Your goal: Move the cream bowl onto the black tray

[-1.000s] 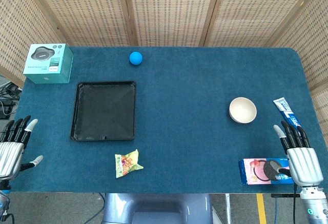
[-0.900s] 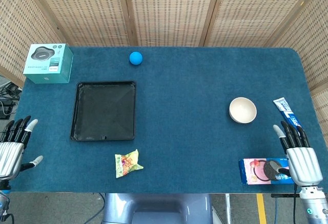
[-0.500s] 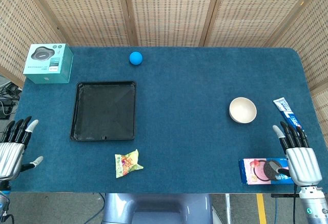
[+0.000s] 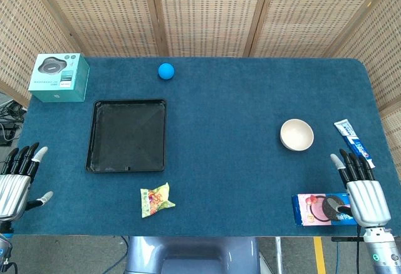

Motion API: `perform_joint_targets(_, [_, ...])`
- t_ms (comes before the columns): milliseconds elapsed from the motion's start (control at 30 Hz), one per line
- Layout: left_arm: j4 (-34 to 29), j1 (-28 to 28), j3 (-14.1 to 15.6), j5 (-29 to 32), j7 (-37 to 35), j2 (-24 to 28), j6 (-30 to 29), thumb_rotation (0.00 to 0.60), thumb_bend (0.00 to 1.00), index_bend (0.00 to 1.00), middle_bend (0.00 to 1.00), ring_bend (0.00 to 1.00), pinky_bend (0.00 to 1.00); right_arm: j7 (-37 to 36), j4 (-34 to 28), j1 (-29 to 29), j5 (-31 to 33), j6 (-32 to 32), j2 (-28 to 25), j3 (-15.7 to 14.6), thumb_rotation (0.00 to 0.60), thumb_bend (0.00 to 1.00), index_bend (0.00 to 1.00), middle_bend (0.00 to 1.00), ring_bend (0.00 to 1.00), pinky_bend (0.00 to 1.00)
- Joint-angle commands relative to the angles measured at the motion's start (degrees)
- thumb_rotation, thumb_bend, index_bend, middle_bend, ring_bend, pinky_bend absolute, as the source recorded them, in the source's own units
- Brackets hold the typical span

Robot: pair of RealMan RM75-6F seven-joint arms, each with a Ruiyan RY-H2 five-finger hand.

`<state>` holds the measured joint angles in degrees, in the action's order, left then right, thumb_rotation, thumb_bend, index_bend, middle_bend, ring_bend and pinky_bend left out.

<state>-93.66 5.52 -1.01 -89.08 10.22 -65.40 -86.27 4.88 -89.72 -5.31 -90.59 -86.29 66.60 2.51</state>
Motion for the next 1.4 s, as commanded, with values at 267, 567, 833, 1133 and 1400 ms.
perform_joint_targets(267, [0.6,0.4,-0.6,1.4,-0.1,-0.3,0.9,0.600,0.05,0.00,0.00,0.00,0.00,1.2,0.8,-3.3,-1.1,0.9,2.0,2.7,0.600,0.14,0.29,0.02,0.00,0.07])
perform_joint_targets(567, [0.9,1.0,-0.8,2.4,0.9,-0.9,2.3,0.600,0.04,0.00,0.00,0.00,0.00,7.0,0.5,-12.9,5.1,12.0,3.6,9.0,0.600,0.15,0.43,0.13,0.00,0.15])
perform_joint_targets(833, [1.3,1.2,-0.9,2.7,0.6,-0.9,2.7,0.600,0.05,0.00,0.00,0.00,0.00,10.4,6.0,-18.5,12.0,21.6,8.0,9.9,0.600,0.22,0.46,0.16,0.02,0.17])
perform_joint_targets(1133, [1.6,1.3,-1.3,3.4,-0.1,-0.7,2.7,0.600,0.05,0.00,0.00,0.00,0.00,9.8,17.8,-23.0,17.1,27.2,16.1,10.4,0.600,0.27,0.49,0.18,0.02,0.17])
perform_joint_targets(1400, [1.6,1.4,-1.3,4.0,0.0,-0.6,3.1,0.600,0.05,0.00,0.00,0.00,0.00,7.4,23.6,-24.3,18.3,28.5,19.4,10.1,0.600,0.32,0.53,0.20,0.03,0.17])
